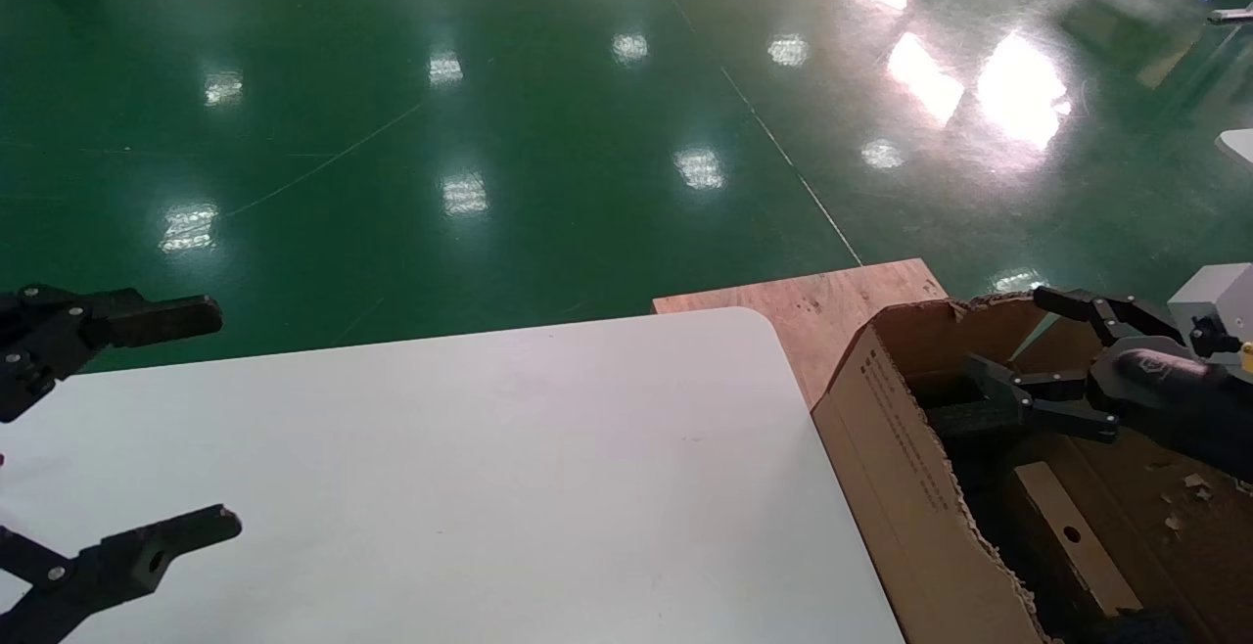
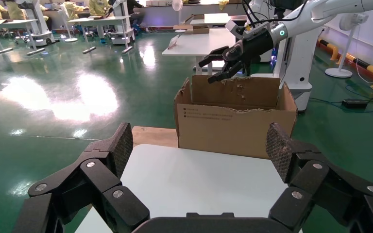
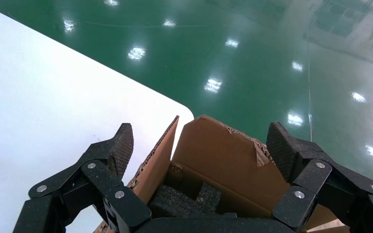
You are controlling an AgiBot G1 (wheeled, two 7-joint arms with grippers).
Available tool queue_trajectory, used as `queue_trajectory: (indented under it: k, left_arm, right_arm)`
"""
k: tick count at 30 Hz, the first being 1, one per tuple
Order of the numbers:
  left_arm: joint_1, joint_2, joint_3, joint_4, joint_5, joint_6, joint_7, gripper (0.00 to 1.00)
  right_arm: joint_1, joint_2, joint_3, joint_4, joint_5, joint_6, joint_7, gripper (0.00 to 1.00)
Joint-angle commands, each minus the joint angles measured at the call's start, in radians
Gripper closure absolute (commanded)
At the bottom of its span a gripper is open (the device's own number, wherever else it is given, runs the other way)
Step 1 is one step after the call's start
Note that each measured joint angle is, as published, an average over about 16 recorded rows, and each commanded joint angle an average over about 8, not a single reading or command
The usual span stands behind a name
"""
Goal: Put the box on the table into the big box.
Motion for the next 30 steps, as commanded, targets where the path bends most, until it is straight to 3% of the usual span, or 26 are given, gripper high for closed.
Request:
queue_trajectory:
  k: [1,6,10,30]
  left_arm:
    - [0.000,0.000,0.000,0.000,0.000,0.000,0.000,0.00]
    - [0.000,0.000,0.000,0.000,0.000,0.000,0.000,0.00]
    - [0.000,0.000,0.000,0.000,0.000,0.000,0.000,0.00]
    - [0.000,0.000,0.000,0.000,0.000,0.000,0.000,0.00]
  right_arm:
    - [0.000,0.002,-0.001,-0.007,0.000,-0.002,0.001,0.00]
    - [-0.008,0.001,0.009,-0.021,0.000,-0.013,0.005,0.00]
    - [-0.061,-0.024,0.083,-0.016,-0.014,-0.033,0.022,0.00]
    - [-0.622,-0.302,0.861,0.056,-0.158,-0.229,0.192,0.00]
